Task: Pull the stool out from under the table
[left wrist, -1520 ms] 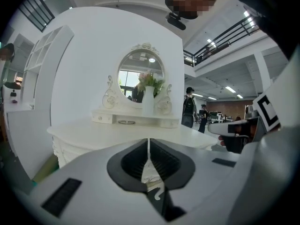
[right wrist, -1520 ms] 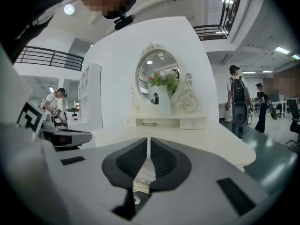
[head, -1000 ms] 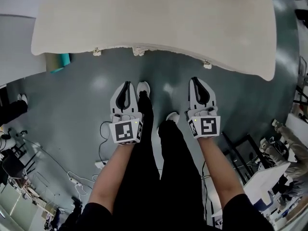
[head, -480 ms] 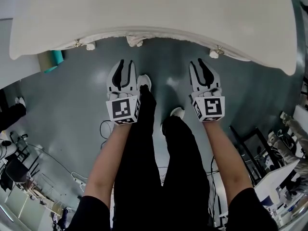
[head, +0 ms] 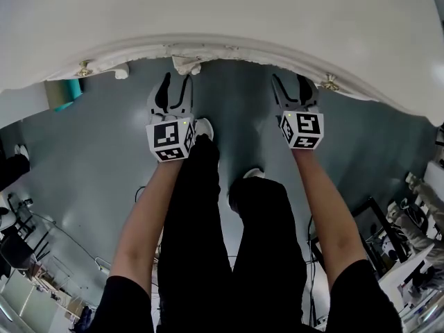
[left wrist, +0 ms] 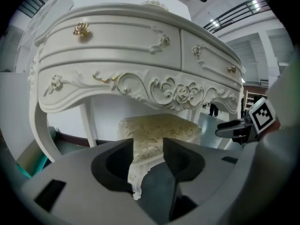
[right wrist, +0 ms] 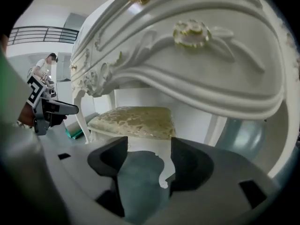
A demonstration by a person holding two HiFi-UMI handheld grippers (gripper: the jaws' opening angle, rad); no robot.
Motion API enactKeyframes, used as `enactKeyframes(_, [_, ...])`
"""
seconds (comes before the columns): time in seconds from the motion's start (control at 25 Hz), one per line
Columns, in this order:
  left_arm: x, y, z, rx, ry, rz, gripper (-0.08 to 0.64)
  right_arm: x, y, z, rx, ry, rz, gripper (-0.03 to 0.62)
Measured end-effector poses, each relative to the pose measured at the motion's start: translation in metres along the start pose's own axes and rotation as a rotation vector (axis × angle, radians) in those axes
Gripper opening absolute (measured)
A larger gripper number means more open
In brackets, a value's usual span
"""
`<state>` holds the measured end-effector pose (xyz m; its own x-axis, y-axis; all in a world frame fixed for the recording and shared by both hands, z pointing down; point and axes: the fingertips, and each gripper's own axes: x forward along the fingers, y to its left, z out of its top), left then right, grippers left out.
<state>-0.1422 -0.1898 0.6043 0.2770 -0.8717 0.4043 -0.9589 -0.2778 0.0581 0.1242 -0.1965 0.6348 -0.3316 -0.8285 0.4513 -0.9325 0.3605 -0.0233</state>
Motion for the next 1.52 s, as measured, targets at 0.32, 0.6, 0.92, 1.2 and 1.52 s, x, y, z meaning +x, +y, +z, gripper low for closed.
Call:
enactKeyframes(0.32, [0.029, -0.012, -0.029, 0.001, 0.011, -0.017, 0.244, 0.032, -0.031, -0.017, -0.006, -0.013, -0.041, 0.312])
enactKeyframes(0.6, [0.043, -0.014, -0.027, -0.007, 0.013, -0.022, 0.262, 0.038, -0.026, -0.025, 0.009, -0.014, -0.038, 0.316])
enactKeyframes(0.92, [0.04, -0.034, -0.016, -0.009, 0.04, -0.04, 0.265, 0.018, -0.006, -0.006, 0.022, -0.016, -0.019, 0.316])
enactKeyframes(1.2, [0.042, -0.035, -0.039, 0.174, 0.003, -0.075, 0.27, 0.037, -0.009, -0.036, -0.018, -0.022, -0.015, 0.316])
enactKeyframes(1.52, [0.053, -0.012, -0.08, 0.126, -0.155, -0.053, 0.282, 0.091, -0.054, -0.109, -0.005, -0.059, -0.108, 0.316])
